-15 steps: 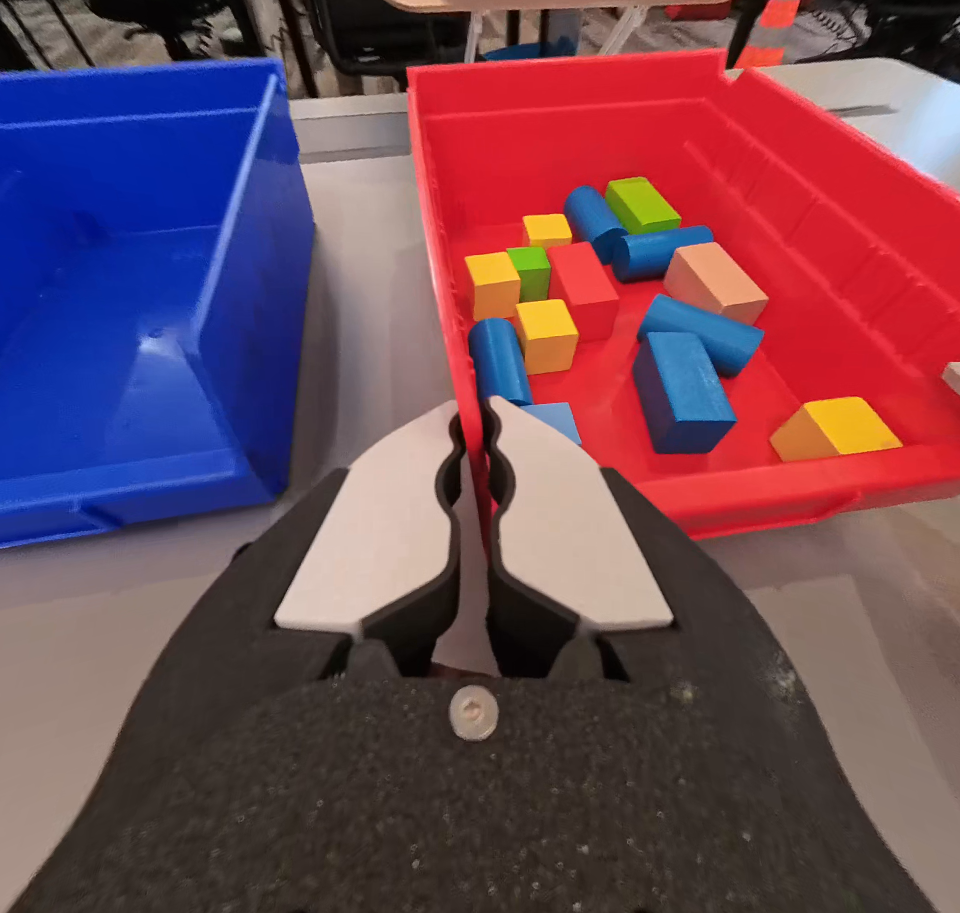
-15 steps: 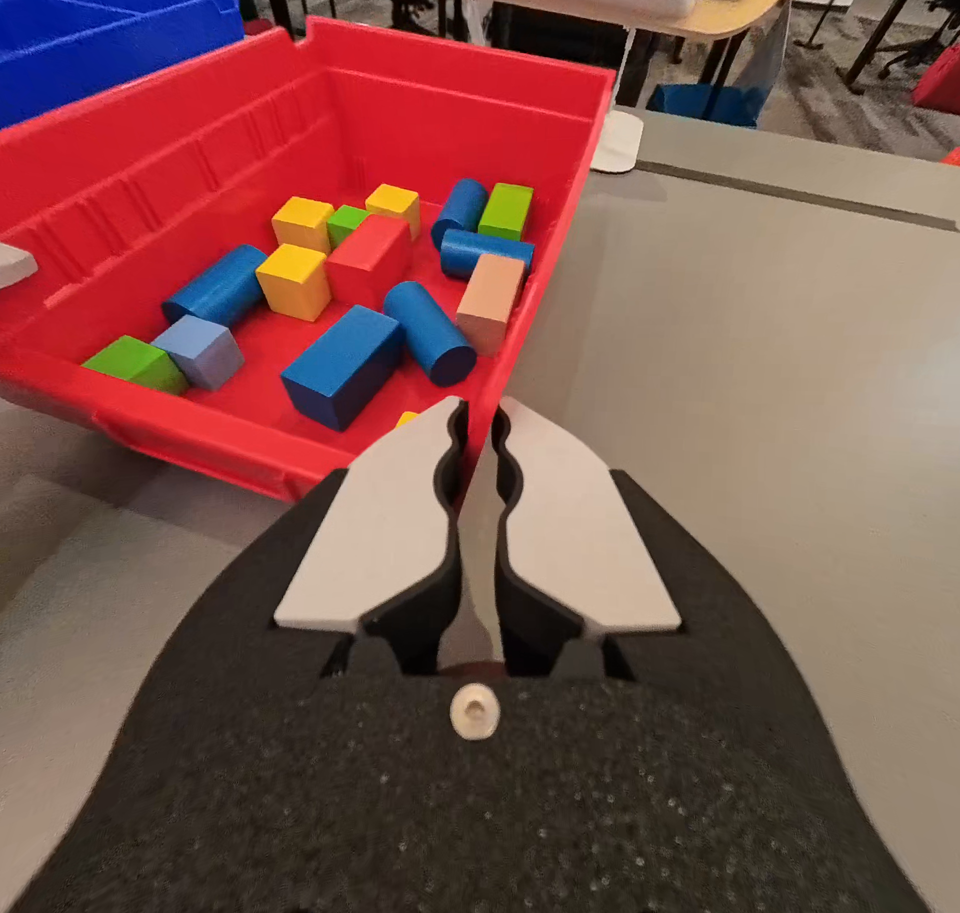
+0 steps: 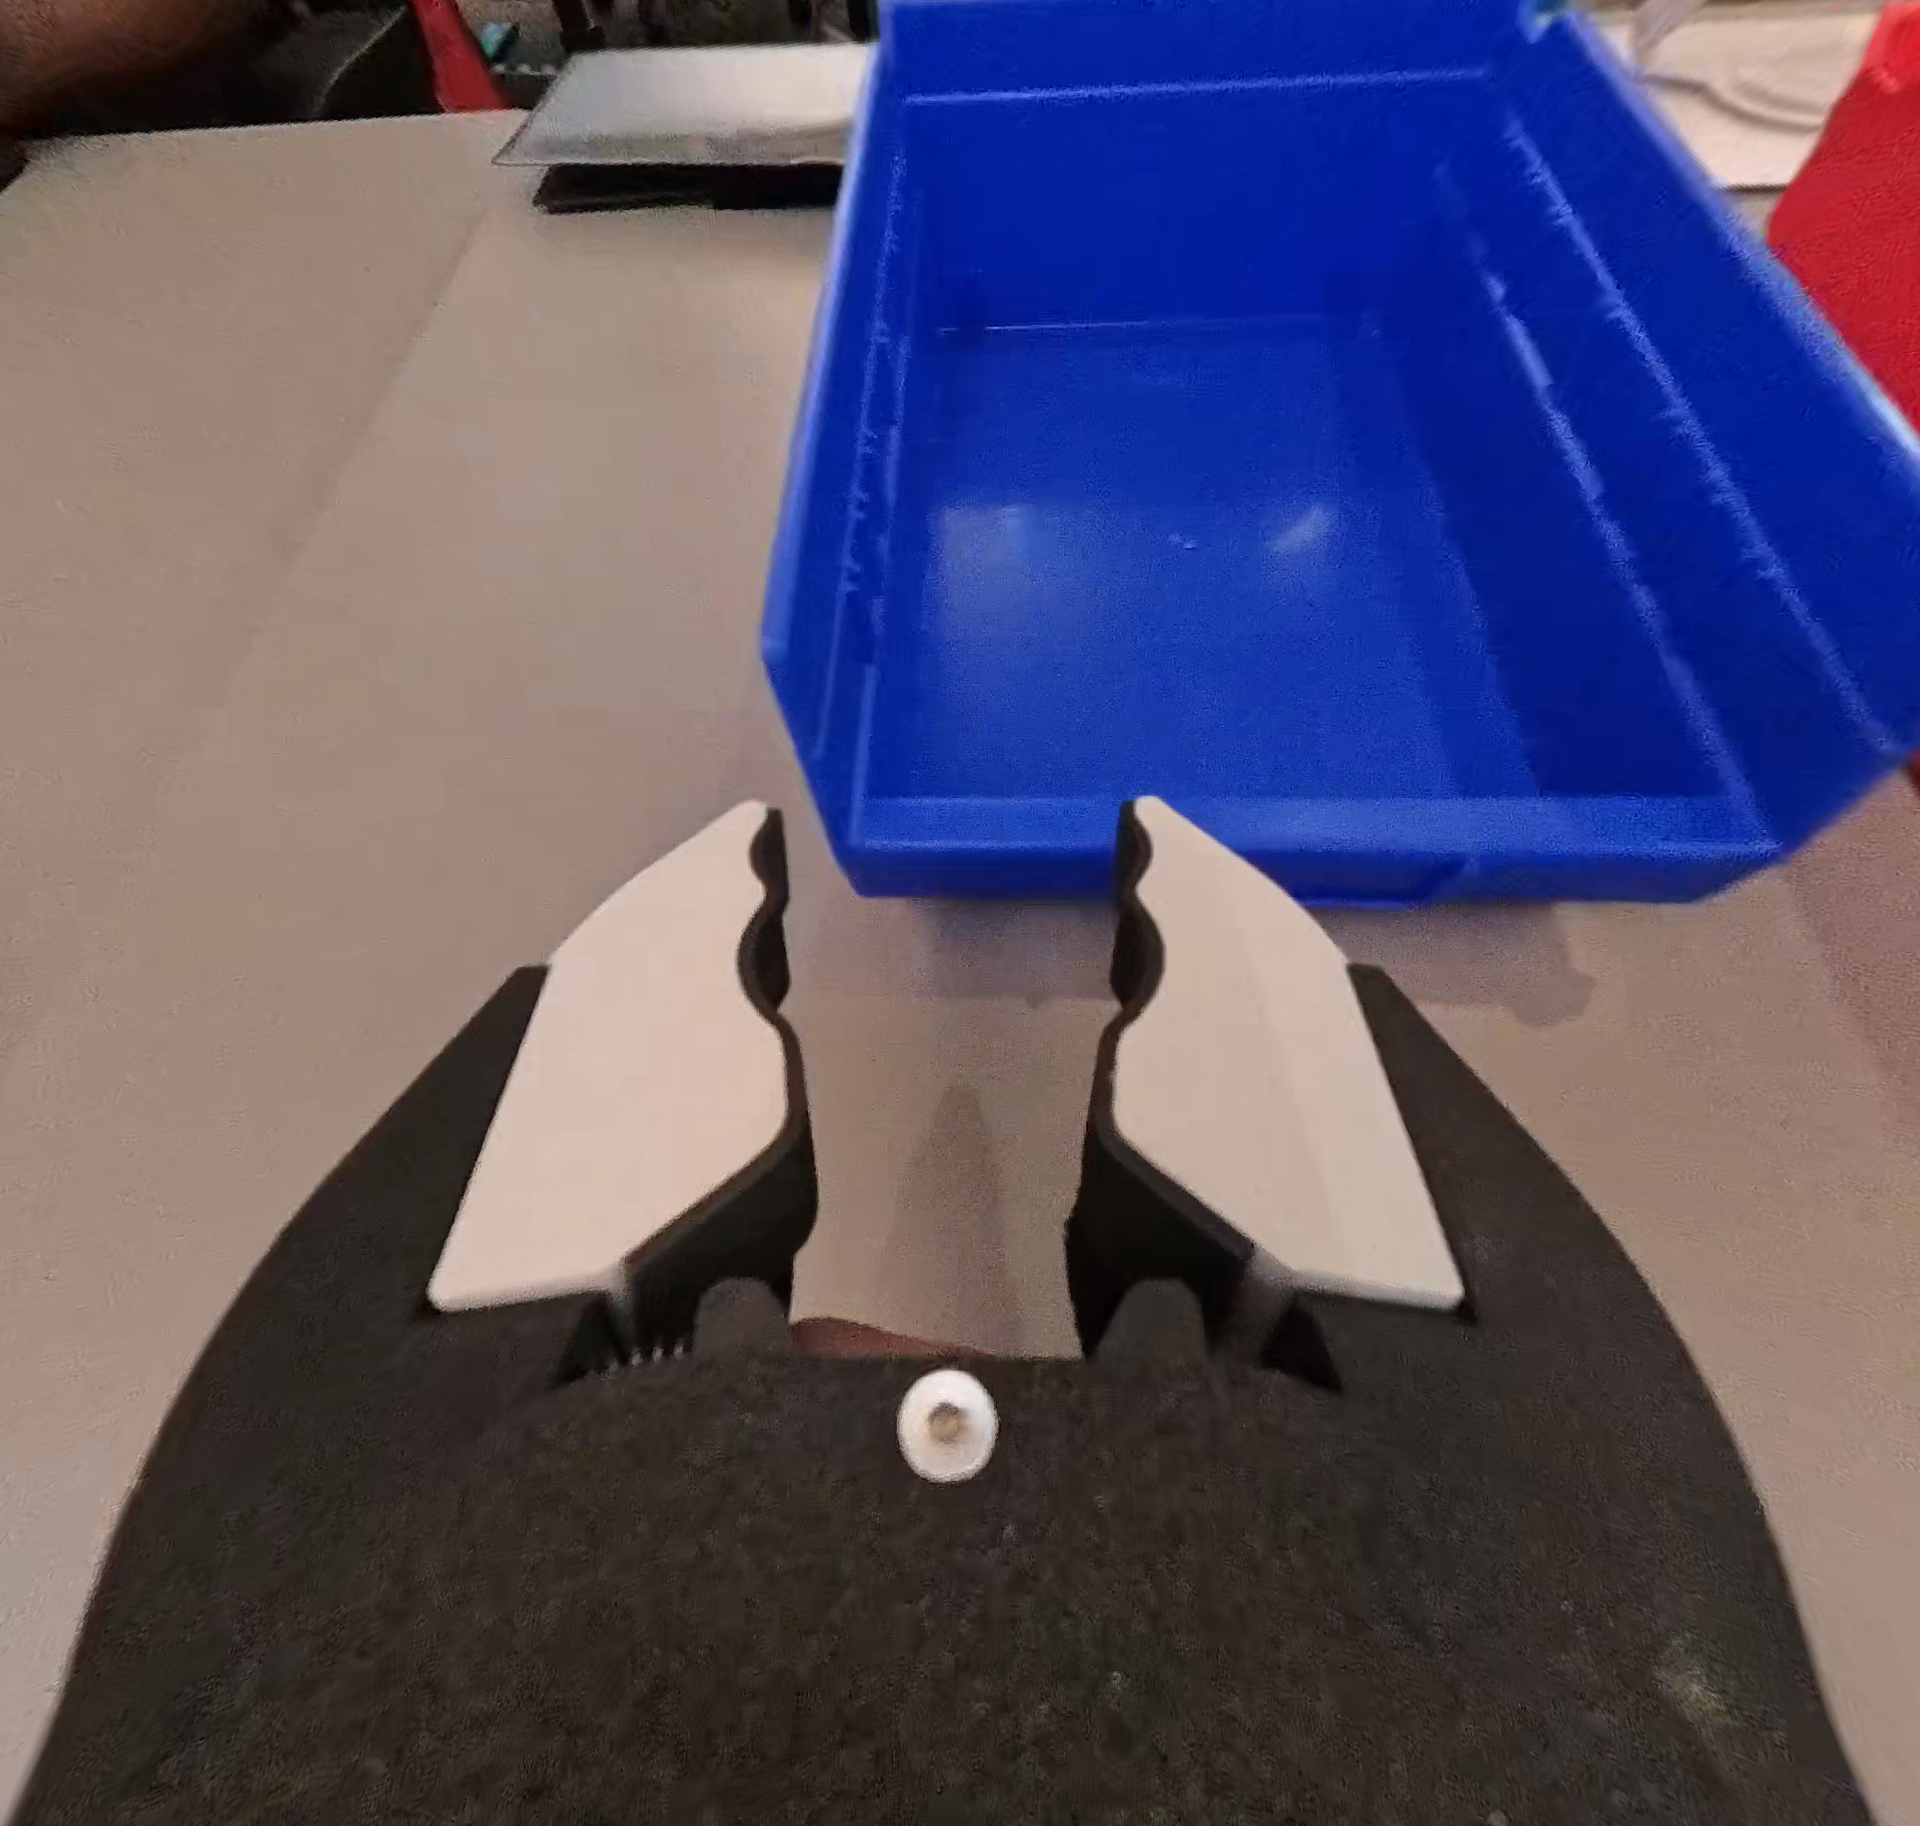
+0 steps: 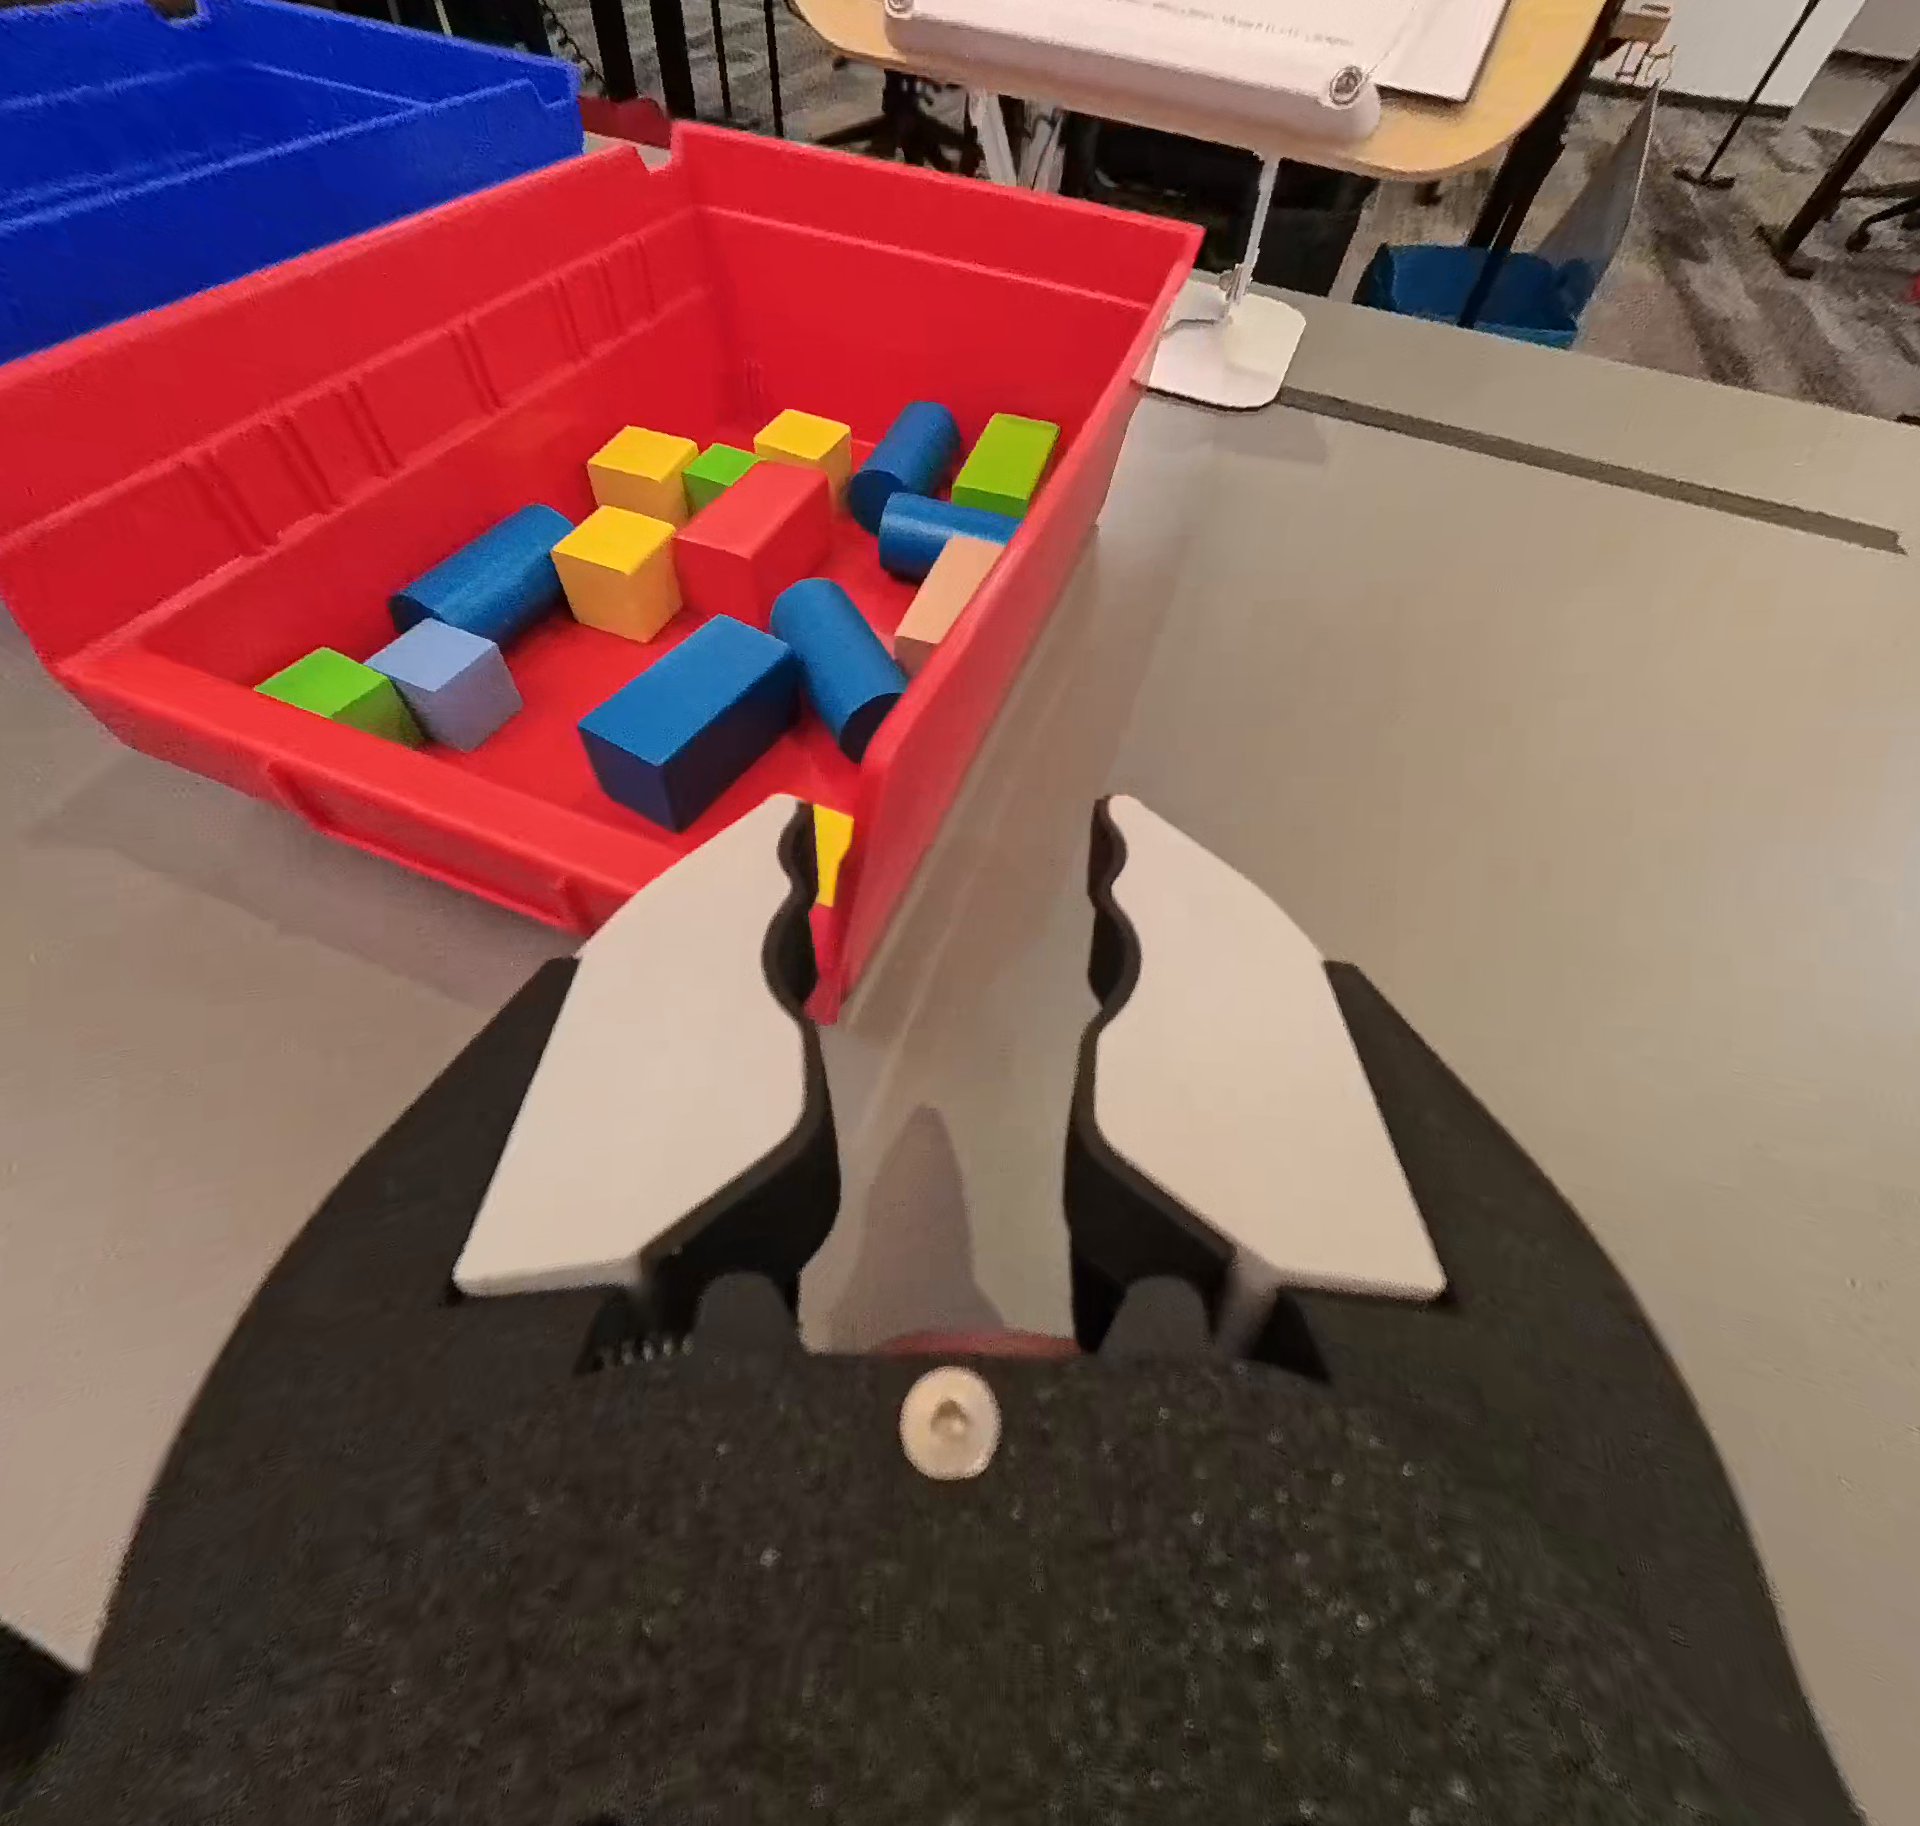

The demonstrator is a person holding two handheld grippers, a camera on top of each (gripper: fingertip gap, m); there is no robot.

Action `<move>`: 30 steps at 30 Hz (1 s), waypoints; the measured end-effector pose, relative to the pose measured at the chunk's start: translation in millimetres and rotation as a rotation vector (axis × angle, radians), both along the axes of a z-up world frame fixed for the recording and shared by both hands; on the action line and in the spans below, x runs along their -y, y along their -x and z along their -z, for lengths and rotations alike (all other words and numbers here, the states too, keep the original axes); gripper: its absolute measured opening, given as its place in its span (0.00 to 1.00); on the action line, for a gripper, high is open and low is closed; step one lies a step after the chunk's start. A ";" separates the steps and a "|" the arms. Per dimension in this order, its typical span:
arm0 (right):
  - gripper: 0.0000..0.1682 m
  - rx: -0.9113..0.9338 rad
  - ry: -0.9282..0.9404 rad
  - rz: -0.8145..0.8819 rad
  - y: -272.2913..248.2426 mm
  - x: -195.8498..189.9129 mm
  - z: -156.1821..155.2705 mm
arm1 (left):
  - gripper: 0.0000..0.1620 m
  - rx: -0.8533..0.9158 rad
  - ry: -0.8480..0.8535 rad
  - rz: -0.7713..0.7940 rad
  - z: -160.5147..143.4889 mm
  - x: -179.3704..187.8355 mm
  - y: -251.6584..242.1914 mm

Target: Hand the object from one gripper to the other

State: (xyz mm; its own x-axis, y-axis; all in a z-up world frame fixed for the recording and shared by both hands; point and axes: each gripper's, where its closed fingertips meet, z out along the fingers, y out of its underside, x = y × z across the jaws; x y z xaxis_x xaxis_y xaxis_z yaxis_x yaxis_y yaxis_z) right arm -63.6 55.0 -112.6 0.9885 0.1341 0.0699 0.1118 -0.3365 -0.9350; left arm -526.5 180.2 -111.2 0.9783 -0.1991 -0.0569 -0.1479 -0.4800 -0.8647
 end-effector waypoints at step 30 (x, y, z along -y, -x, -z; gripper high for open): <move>0.30 0.019 0.046 0.033 6.2 -6.6 16.9 | 0.36 0.065 0.089 -0.059 8.5 -36.4 1.5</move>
